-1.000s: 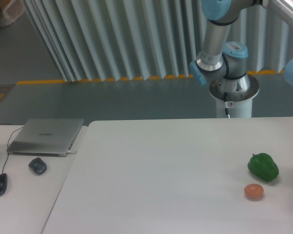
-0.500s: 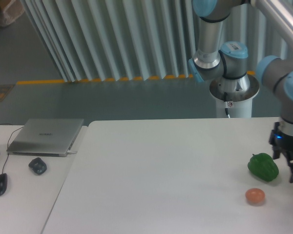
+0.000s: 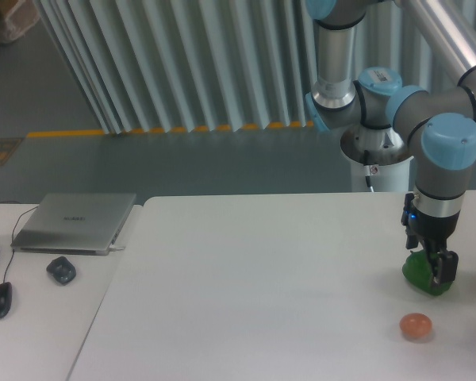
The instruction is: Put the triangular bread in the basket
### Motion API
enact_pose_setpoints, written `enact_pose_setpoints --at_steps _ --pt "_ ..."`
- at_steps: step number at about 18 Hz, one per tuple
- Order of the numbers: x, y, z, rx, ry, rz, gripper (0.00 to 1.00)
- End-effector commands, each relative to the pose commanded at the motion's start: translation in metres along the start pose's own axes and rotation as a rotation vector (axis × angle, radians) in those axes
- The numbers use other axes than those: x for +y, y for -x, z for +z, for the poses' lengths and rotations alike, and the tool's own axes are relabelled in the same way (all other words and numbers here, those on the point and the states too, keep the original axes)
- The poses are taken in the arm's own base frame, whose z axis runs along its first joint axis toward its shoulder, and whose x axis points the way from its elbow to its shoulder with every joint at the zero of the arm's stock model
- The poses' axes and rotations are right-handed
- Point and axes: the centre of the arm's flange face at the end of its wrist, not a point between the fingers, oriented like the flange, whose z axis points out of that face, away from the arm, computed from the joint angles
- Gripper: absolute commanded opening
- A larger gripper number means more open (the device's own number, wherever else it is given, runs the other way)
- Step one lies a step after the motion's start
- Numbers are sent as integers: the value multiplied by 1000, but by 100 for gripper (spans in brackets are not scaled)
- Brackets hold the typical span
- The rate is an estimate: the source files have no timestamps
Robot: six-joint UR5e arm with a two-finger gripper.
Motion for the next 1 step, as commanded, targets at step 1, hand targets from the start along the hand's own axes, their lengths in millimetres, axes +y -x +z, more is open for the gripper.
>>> enact_pose_setpoints --at_steps 1 --pt "-2 0 0 -1 0 -6 100"
